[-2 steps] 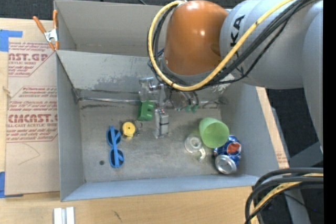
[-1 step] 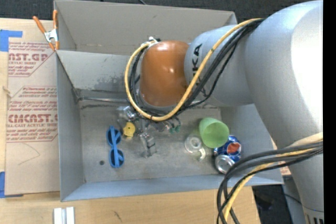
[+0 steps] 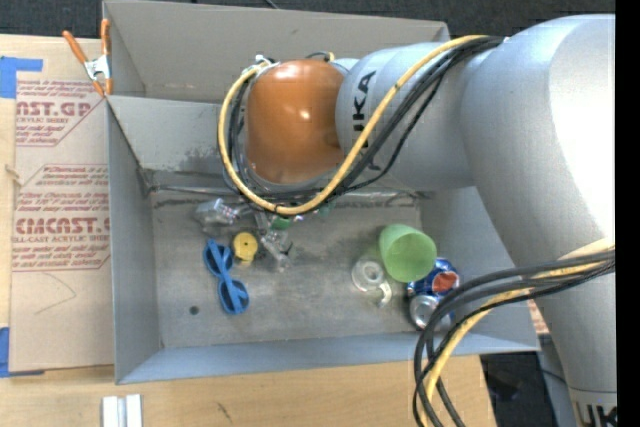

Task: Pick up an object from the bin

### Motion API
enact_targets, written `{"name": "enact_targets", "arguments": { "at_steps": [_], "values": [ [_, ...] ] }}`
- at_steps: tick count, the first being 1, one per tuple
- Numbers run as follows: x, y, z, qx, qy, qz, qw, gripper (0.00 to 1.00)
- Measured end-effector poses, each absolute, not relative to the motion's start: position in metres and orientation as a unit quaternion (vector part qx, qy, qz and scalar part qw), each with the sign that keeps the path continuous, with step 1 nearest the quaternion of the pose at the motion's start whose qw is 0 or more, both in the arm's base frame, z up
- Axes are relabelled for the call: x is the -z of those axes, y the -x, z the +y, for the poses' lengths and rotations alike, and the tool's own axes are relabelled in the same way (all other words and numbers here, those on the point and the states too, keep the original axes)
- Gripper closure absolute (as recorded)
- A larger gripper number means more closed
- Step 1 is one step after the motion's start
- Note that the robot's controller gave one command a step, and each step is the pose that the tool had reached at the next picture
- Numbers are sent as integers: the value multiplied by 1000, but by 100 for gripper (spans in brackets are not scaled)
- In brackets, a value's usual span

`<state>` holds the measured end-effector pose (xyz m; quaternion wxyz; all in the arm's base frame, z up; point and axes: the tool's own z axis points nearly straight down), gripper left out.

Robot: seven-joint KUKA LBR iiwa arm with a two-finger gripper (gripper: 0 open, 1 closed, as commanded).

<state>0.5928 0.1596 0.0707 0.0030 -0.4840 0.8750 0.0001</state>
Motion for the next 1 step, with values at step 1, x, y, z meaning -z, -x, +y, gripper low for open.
{"name": "enact_targets", "arguments": {
  "at_steps": [1],
  "values": [
    [-72,-593,161,-1,483,875,4,100]
  ]
}}
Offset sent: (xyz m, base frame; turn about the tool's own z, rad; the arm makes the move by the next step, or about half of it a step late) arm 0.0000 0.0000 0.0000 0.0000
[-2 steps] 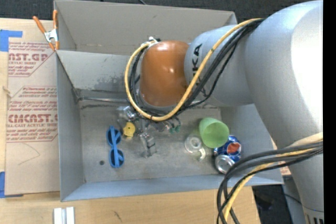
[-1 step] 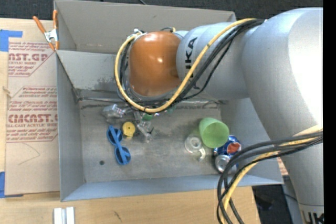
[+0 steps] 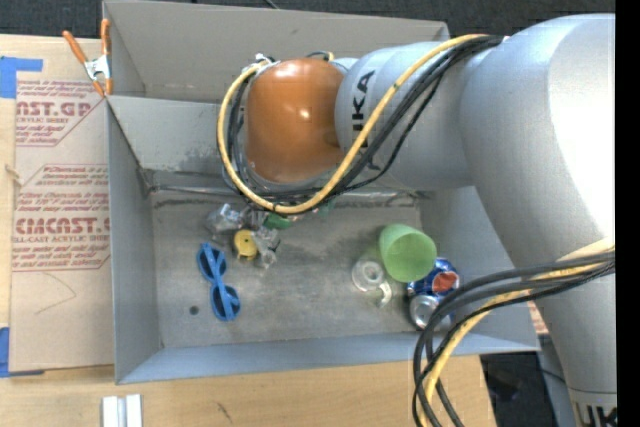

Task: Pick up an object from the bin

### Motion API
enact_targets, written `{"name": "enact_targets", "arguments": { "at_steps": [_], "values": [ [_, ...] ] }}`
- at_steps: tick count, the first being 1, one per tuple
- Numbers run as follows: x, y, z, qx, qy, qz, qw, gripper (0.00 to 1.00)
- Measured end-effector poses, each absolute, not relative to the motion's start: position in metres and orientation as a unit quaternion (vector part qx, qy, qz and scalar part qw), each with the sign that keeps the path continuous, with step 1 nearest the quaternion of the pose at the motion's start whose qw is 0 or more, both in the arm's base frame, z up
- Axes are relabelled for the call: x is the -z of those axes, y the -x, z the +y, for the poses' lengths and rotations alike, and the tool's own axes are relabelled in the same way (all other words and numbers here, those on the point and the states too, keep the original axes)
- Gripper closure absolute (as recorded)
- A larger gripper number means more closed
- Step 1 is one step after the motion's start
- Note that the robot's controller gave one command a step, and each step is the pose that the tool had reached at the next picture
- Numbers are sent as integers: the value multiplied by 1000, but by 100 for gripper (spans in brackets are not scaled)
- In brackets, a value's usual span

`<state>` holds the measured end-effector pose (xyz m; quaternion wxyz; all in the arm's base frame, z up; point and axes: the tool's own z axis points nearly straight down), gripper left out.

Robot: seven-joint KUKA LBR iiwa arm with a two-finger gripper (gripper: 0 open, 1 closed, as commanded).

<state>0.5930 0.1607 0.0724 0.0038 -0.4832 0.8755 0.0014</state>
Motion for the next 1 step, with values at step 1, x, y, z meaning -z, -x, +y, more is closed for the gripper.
{"name": "enact_targets", "arguments": {
  "at_steps": [1],
  "values": [
    [-203,-573,173,0,486,874,5,100]
  ]
}}
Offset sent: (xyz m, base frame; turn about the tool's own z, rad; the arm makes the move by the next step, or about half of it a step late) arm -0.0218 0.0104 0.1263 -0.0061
